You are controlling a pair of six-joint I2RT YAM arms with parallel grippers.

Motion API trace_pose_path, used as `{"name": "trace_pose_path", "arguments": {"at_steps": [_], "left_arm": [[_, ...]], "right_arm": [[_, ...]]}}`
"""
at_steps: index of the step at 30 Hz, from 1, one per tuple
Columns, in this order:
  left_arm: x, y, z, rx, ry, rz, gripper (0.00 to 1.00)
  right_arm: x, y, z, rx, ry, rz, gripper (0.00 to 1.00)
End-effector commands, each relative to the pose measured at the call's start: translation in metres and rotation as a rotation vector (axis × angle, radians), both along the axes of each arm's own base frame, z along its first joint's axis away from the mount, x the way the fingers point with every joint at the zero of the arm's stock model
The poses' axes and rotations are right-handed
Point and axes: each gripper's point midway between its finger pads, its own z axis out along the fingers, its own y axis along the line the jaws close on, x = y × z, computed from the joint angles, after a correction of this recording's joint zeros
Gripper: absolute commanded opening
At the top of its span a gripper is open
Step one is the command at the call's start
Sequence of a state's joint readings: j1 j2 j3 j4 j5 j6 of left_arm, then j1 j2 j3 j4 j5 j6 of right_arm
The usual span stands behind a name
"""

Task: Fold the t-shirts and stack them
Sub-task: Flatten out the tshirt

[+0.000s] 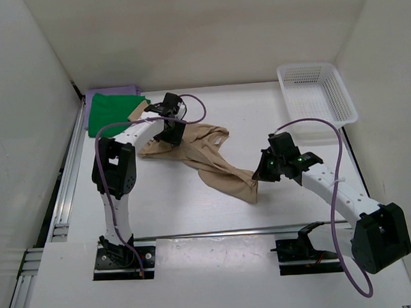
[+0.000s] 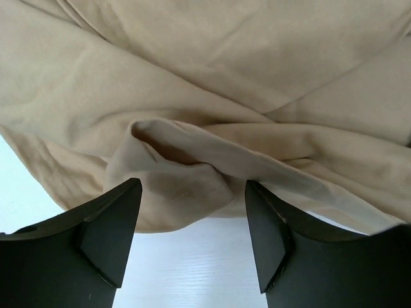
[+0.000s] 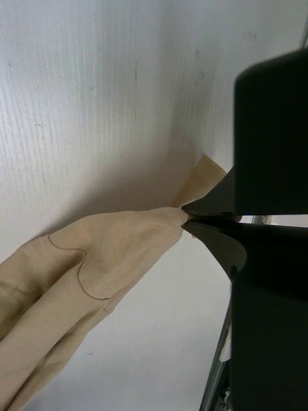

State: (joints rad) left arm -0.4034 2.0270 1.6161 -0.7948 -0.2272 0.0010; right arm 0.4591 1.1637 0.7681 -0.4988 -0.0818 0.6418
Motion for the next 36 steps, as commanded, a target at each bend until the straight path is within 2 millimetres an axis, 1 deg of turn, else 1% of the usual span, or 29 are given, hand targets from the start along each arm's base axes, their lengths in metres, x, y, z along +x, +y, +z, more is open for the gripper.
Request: {"name": "trace_pose_path", "arguments": {"at_steps": [1,4,5,6,7,9,10,12,13,14,16,17,18,20,21,22,23,24,25,26,27,28,29,30,31,33,34,35,36], "left_arm": [[0.009,-0.014,0.009,-0.043,-0.01,-0.021,0.76],[0.007,-0.009,0.003,-0.017,0.002,-0.012,0.72],[0.008,-0.008,0.0,-0.004,0.006,-0.008,0.68],[0.011,-0.006,0.003,0.004,-0.007,-0.002,0.63],[0.011,-0.004,-0.002,0.018,0.0,0.002,0.61],[0.011,-0.004,-0.002,0.018,0.0,0.002,0.56],[0.012,0.0,-0.007,0.022,0.01,0.011,0.5],[0.01,0.001,-0.007,0.026,0.019,0.011,0.42],[0.01,0.001,-0.007,0.026,0.019,0.011,0.31],[0.01,0.003,-0.007,0.035,0.015,0.015,0.23],[0.011,0.002,-0.003,0.031,0.006,0.015,0.12],[0.011,0.002,0.004,0.025,-0.007,0.015,0.1],[0.011,0.007,0.01,0.021,-0.019,0.026,0.1],[0.008,0.013,0.02,0.019,-0.021,0.036,0.1],[0.012,0.024,0.033,0.008,-0.049,0.062,0.1],[0.009,0.032,0.036,0.01,-0.045,0.076,0.1],[0.011,0.04,0.042,0.016,-0.062,0.096,0.1],[0.018,0.049,0.05,0.026,-0.088,0.122,0.1],[0.04,0.066,0.079,0.013,-0.171,0.175,0.1],[0.056,0.075,0.097,0.014,-0.226,0.206,0.1],[0.072,0.086,0.118,0.019,-0.292,0.243,0.1],[0.104,0.096,0.166,-0.011,-0.426,0.283,0.1],[0.117,0.101,0.193,-0.021,-0.501,0.306,0.1],[0.126,0.104,0.22,-0.021,-0.577,0.33,0.1],[0.137,0.105,0.274,-0.064,-0.727,0.35,0.1],[0.14,0.106,0.312,-0.099,-0.843,0.366,0.1],[0.137,0.107,0.332,-0.12,-0.897,0.369,0.1],[0.127,0.106,0.36,-0.16,-0.969,0.36,0.1],[0.122,0.105,0.369,-0.192,-0.983,0.332,0.1]], "right_arm": [[-0.005,-0.005,0.001,-0.008,-0.008,0.015,0.0],[-0.005,-0.005,0.001,-0.008,-0.008,0.015,0.0],[-0.005,-0.005,0.001,-0.008,-0.008,0.015,0.0],[-0.005,-0.005,0.004,-0.004,-0.017,0.015,0.0],[-0.004,-0.007,0.004,-0.004,-0.017,0.006,0.0],[-0.004,-0.007,0.004,-0.004,-0.017,0.006,0.0],[-0.002,-0.01,0.004,-0.004,-0.017,-0.005,0.0],[0.002,-0.011,0.007,-0.004,-0.028,-0.007,0.0],[0.0,-0.012,0.006,-0.009,-0.019,-0.007,0.0],[0.003,-0.013,0.009,-0.005,-0.027,-0.016,0.0],[0.001,-0.015,0.008,-0.013,-0.022,-0.008,0.0],[0.003,-0.017,0.008,-0.013,-0.022,-0.019,0.0],[0.005,-0.016,0.012,-0.009,-0.032,-0.019,0.0],[0.011,-0.025,0.014,-0.01,-0.032,-0.057,0.0],[0.015,-0.025,0.018,0.006,-0.032,-0.062,0.0],[0.021,-0.026,0.021,0.013,-0.031,-0.075,0.0],[0.035,-0.035,0.019,-0.003,-0.034,-0.094,0.0],[0.048,-0.04,0.023,-0.01,-0.042,-0.108,0.0],[0.08,-0.036,0.062,0.03,-0.127,-0.107,0.0],[0.105,-0.051,0.06,0.011,-0.09,-0.138,0.0],[0.129,-0.058,0.079,0.017,-0.119,-0.167,0.0],[0.171,-0.061,0.153,0.052,-0.284,-0.179,0.0],[0.196,-0.074,0.161,0.046,-0.28,-0.217,0.0],[0.213,-0.079,0.191,0.056,-0.345,-0.23,0.0],[0.237,-0.087,0.255,0.085,-0.496,-0.254,0.0],[0.243,-0.09,0.305,0.11,-0.61,-0.252,0.0],[0.241,-0.09,0.326,0.119,-0.66,-0.251,0.0],[0.239,-0.094,0.343,0.122,-0.702,-0.258,0.0],[0.234,-0.095,0.35,0.125,-0.722,-0.257,0.0]]}}
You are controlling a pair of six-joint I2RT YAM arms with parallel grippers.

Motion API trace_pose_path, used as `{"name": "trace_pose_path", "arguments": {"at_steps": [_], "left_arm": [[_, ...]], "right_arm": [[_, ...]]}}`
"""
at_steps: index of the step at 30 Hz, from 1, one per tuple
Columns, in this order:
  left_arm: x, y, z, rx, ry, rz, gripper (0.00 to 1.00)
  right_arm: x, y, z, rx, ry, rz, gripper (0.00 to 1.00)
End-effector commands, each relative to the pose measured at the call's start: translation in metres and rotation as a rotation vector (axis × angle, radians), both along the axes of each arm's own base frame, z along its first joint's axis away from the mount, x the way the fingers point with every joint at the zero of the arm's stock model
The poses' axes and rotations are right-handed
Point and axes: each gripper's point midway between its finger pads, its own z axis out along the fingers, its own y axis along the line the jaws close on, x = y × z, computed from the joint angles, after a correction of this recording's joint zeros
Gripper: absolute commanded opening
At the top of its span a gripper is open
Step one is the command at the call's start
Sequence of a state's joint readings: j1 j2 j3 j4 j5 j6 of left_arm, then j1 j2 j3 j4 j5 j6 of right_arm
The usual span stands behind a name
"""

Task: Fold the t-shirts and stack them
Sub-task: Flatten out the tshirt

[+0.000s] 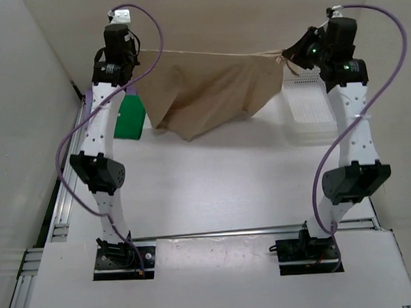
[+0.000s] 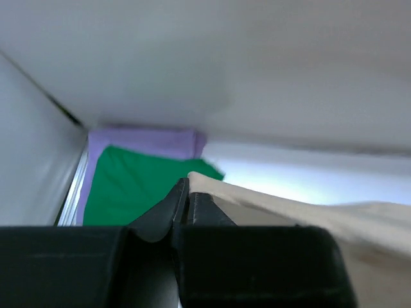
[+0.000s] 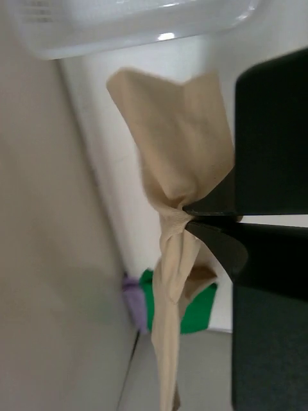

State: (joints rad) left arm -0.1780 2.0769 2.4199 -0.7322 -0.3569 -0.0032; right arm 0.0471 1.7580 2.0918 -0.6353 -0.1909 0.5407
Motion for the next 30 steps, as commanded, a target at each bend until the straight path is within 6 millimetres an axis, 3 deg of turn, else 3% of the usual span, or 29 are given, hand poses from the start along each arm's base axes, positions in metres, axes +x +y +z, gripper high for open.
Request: {"name": "trace_pose_path", "arguments": {"at_steps": [1,2,4,5,6,7,8,9,10,11,12,14,15,16,17,18,19,21,23,26,27,30], "left_arm": [[-0.037,0.006,0.087,-0.032,-0.2,0.0,0.1],[-0.039,0.004,0.075,-0.03,-0.17,-0.011,0.1],[-0.044,-0.002,0.061,-0.024,-0.132,-0.024,0.1],[-0.057,-0.007,0.064,-0.024,-0.128,-0.04,0.1],[-0.061,-0.009,0.022,-0.01,-0.029,-0.053,0.1],[-0.068,-0.015,0.008,-0.006,0.007,-0.074,0.1],[-0.076,-0.016,-0.008,-0.004,0.046,-0.086,0.1],[-0.095,-0.019,-0.042,0.007,0.128,-0.106,0.1],[-0.108,-0.022,-0.062,0.017,0.176,-0.118,0.1],[-0.119,-0.02,-0.084,0.023,0.228,-0.126,0.1],[-0.146,-0.02,-0.131,0.045,0.338,-0.138,0.1],[-0.177,-0.016,-0.18,0.079,0.455,-0.142,0.1],[-0.194,-0.015,-0.198,0.091,0.502,-0.15,0.1],[-0.222,-0.007,-0.245,0.117,0.625,-0.147,0.1],[-0.236,-0.006,-0.259,0.128,0.665,-0.155,0.1],[-0.256,-0.002,-0.285,0.136,0.737,-0.162,0.1],[-0.265,0.001,-0.295,0.142,0.767,-0.161,0.1],[-0.28,0.001,-0.31,0.135,0.816,-0.178,0.1],[-0.291,0.002,-0.322,0.132,0.85,-0.186,0.1],[-0.301,0.003,-0.326,0.127,0.861,-0.193,0.1],[-0.304,0.004,-0.326,0.127,0.861,-0.193,0.1],[-0.313,0.011,-0.328,0.129,0.86,-0.178,0.1]], "right_arm": [[-0.039,-0.013,0.065,-0.031,-0.141,-0.011,0.0],[-0.04,-0.011,0.041,-0.029,-0.088,0.002,0.0],[-0.059,-0.006,0.034,-0.018,-0.094,0.034,0.0],[-0.064,-0.005,-0.011,-0.015,0.005,0.043,0.0],[-0.072,-0.005,-0.028,-0.015,0.033,0.043,0.0],[-0.091,-0.002,-0.024,-0.007,-0.005,0.049,0.0],[-0.102,-0.002,-0.041,-0.007,0.018,0.049,0.0],[-0.117,0.001,-0.098,-0.002,0.138,0.048,0.0],[-0.139,0.004,-0.102,0.011,0.128,0.039,0.0],[-0.151,0.005,-0.121,0.013,0.158,0.031,0.0],[-0.18,0.01,-0.168,0.006,0.245,0.038,0.0],[-0.205,0.014,-0.213,0.004,0.322,0.023,0.0],[-0.232,0.023,-0.258,-0.016,0.412,0.056,0.0],[-0.246,0.026,-0.282,-0.03,0.472,0.062,0.01],[-0.26,0.029,-0.3,-0.032,0.522,0.052,0.05],[-0.283,0.03,-0.331,-0.081,0.593,0.066,0.14],[-0.292,0.031,-0.345,-0.103,0.632,0.069,0.41],[-0.312,0.038,-0.359,-0.125,0.691,0.108,0.63],[-0.32,0.036,-0.359,-0.149,0.699,0.101,0.67],[-0.322,0.028,-0.335,-0.15,0.651,0.032,0.69],[-0.325,0.014,-0.33,-0.156,0.649,-0.058,0.69],[-0.336,-0.002,-0.335,-0.182,0.707,-0.155,0.71]]}}
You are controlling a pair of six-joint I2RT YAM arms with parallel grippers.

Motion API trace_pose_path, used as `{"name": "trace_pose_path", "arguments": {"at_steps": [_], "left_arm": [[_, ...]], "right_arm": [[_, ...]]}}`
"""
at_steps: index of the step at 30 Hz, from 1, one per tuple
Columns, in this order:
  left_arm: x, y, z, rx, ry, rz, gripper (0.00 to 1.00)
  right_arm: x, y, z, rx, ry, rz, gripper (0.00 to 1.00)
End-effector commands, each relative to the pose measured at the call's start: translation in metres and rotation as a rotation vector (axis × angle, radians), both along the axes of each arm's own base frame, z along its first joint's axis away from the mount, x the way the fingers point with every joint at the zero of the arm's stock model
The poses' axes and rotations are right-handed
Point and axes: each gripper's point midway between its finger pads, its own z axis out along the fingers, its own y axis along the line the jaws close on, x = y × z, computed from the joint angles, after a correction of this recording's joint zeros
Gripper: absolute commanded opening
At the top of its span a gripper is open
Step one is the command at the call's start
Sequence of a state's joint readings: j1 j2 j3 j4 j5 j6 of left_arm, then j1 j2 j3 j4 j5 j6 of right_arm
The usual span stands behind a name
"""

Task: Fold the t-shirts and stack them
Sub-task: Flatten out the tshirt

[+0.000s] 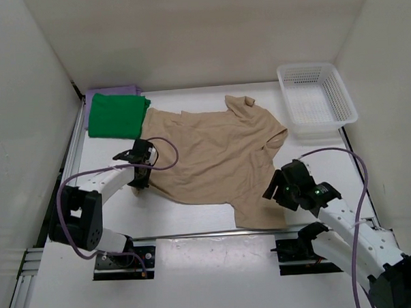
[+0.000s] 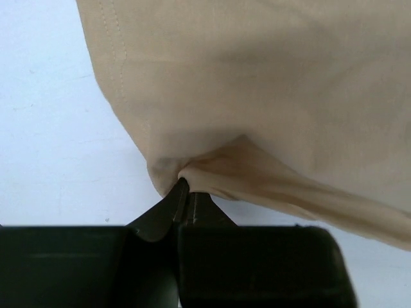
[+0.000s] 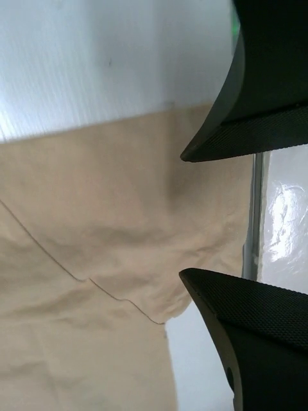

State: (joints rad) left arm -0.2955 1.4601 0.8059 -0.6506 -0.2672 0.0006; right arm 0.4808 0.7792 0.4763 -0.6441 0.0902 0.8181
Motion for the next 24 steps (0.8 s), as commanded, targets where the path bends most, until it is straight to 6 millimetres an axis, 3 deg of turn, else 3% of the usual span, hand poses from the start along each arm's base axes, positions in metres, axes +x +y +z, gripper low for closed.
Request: {"name": "trace_pose_path", "arguments": {"at_steps": [1,4,8,14,18,19,20,23,24], "left_arm": [[-0.003,0.001,0.008,-0.029,-0.056,0.006,0.1],[-0.01,0.01,0.007,-0.029,-0.058,0.031,0.1],[-0.017,0.016,0.01,-0.025,-0.077,0.045,0.1],[-0.023,0.019,0.007,-0.022,-0.067,0.054,0.1],[-0.029,0.024,0.004,-0.028,-0.06,0.071,0.1],[-0.029,0.022,0.003,-0.039,-0.057,0.067,0.1],[-0.029,0.022,0.002,-0.057,-0.053,0.077,0.1],[-0.006,0.02,0.015,-0.105,-0.082,0.1,0.1],[0.007,0.021,0.015,-0.102,-0.068,0.113,0.1]], "right_arm": [[-0.012,-0.03,-0.004,-0.121,0.078,-0.164,0.72],[-0.028,-0.041,-0.022,-0.21,0.204,-0.172,0.73],[-0.056,-0.04,-0.044,-0.265,0.314,-0.118,0.8],[-0.054,-0.038,-0.068,-0.274,0.318,-0.114,0.77],[-0.059,-0.032,-0.083,-0.27,0.367,-0.054,0.3],[-0.052,-0.028,-0.081,-0.262,0.347,-0.04,0.07],[-0.05,-0.025,-0.08,-0.26,0.344,-0.009,0.0],[0.006,-0.011,-0.054,-0.185,0.212,0.019,0.0],[0.056,-0.007,-0.022,-0.138,0.12,-0.032,0.0]]}}
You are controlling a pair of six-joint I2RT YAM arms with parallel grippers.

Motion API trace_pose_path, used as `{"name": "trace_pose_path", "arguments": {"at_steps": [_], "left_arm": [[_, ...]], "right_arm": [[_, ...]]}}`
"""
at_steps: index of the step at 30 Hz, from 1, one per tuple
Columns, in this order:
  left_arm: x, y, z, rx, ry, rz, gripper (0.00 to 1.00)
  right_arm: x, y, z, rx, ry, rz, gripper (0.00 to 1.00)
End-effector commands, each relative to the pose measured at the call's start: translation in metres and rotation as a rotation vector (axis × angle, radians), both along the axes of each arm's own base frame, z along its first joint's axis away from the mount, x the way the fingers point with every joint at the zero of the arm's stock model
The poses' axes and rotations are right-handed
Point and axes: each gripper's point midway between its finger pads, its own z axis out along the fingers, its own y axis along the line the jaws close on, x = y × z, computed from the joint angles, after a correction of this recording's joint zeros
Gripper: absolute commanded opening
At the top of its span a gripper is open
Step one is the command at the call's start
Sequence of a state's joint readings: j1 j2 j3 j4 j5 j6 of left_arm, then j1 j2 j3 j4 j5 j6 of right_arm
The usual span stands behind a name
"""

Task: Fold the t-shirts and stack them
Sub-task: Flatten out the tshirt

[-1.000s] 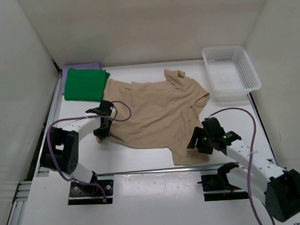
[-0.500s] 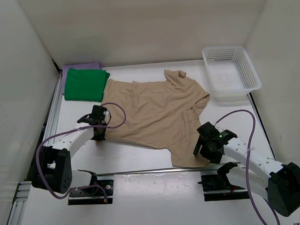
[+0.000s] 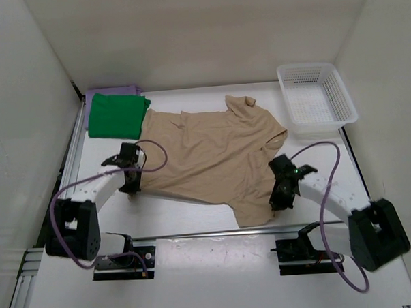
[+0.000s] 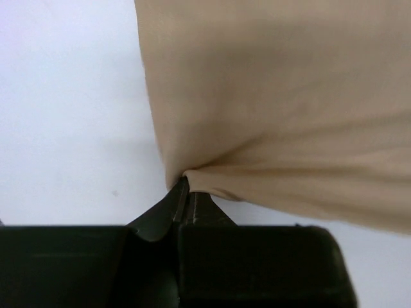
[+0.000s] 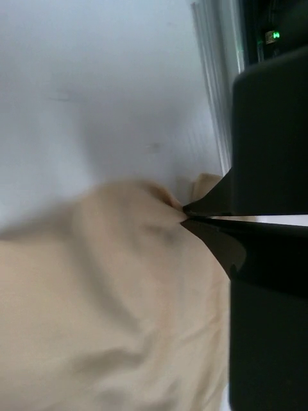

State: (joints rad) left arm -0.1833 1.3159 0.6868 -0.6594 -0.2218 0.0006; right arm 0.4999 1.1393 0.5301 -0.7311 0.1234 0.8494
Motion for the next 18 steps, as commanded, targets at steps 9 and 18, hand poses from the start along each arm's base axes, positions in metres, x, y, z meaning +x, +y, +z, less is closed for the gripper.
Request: {"name": "trace_pose_path", "arguments": {"at_steps": [9,18], "left_arm": [[0.301,-0.033,0.326,-0.099,-0.83,0.063,0.1],[0.297,-0.054,0.401,-0.187,-1.02,0.004,0.1]], "right_arm": [[0.356,-0.019,0.381,0.144,-0.943,-0.051,0.0],[0.322,-0.041,0.461,0.298,-1.21,-0.084,0.0]]}}
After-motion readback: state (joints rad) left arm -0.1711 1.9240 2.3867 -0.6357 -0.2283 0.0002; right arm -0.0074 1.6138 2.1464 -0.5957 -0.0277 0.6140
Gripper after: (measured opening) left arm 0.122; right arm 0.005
